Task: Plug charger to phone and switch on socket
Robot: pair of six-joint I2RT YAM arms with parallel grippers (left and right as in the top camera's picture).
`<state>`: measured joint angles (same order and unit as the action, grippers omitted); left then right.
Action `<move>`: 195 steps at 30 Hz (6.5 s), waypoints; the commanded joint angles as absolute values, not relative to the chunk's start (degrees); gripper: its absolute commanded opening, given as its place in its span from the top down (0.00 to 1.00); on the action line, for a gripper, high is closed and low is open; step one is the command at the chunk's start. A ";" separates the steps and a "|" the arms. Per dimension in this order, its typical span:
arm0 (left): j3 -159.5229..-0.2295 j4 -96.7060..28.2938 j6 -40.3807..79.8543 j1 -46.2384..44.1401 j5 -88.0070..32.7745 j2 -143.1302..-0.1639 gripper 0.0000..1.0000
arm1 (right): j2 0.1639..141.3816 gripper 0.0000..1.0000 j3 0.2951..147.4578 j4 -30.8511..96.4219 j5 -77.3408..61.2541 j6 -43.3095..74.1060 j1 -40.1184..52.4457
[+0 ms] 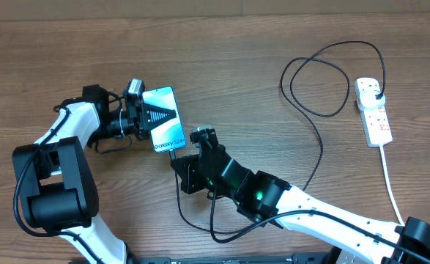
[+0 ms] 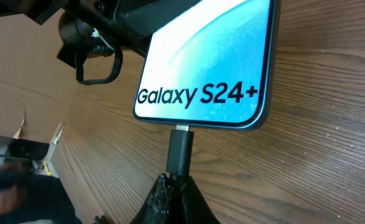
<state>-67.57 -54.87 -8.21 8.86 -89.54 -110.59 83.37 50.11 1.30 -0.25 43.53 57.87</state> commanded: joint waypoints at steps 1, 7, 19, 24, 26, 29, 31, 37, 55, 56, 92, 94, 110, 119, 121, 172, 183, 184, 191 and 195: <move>-67.48 -55.70 -10.76 6.66 -90.54 -108.95 0.96 | 81.34 0.96 51.03 -1.80 4.40 43.51 55.20; -67.48 -56.64 -10.79 6.55 -90.54 -108.97 0.96 | 81.34 0.96 51.03 -2.52 4.43 43.42 54.87; -67.48 -56.77 -11.16 4.82 -90.54 -108.95 0.96 | 81.34 0.96 51.03 -2.57 4.45 43.40 54.81; -67.48 -56.86 -11.16 4.82 -90.54 -108.95 0.96 | 81.34 0.96 51.03 -2.48 3.73 43.20 53.80; -67.48 -57.04 -11.16 4.82 -90.54 -108.97 0.96 | 81.34 0.96 51.03 -2.50 2.59 43.22 53.47; -67.48 -57.01 -11.16 4.82 -90.54 -108.95 0.96 | 81.34 0.96 51.03 -2.50 2.48 43.20 53.49; -67.48 -57.01 -11.16 4.82 -90.54 -108.95 0.96 | 81.34 0.96 51.03 -2.50 2.48 42.96 53.49; -67.48 -56.88 -11.20 4.84 -90.54 -108.95 0.96 | 81.32 0.96 51.03 -1.65 2.48 42.96 53.49; -67.48 -53.34 -11.18 4.51 -89.97 -108.95 0.96 | 74.54 0.17 51.03 9.91 -3.25 38.04 53.01; -67.48 -53.52 -11.20 4.25 -89.80 -108.95 0.96 | 74.46 0.16 51.03 10.98 -4.62 38.06 52.47; -67.48 -44.23 11.90 -10.68 -36.77 -108.97 0.96 | 75.90 0.00 51.00 31.83 -19.51 23.51 26.50; -67.48 -42.89 13.02 -12.05 -33.98 -108.97 0.96 | 75.90 0.00 51.00 31.86 -19.49 23.51 26.50; -67.48 -38.94 25.82 -20.88 -13.30 -109.08 0.96 | 75.90 0.00 51.00 31.83 -19.51 23.53 26.50; -67.48 -38.96 25.80 -21.15 -12.88 -109.36 0.95 | 75.90 0.00 51.00 31.83 -19.51 23.53 26.50; -67.33 -38.92 25.76 -21.15 -12.86 -109.40 0.95 | 75.90 0.00 51.00 31.86 -19.51 23.51 26.50; -66.87 -39.16 25.76 -21.15 -9.89 -109.40 0.58 | 75.90 0.00 51.00 31.83 -19.49 23.51 26.50; -66.87 -39.18 25.76 -21.15 -9.91 -109.40 0.52 | 75.90 0.00 51.00 31.83 -19.51 23.51 26.50; -66.87 -39.18 25.76 -21.15 -9.91 -109.40 0.51 | 75.90 0.00 51.00 31.83 -19.51 23.51 26.50; -66.87 -39.24 25.76 -21.15 -9.91 -109.40 0.51 | 75.90 0.00 51.00 31.83 -19.51 23.51 26.50; -66.87 -39.46 25.76 -21.15 -9.91 -109.40 0.50 | 75.90 0.00 51.00 31.83 -19.51 23.53 26.50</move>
<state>-67.26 -39.00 26.22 -21.02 -11.33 -109.23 75.66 49.87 32.16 -20.12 23.92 26.65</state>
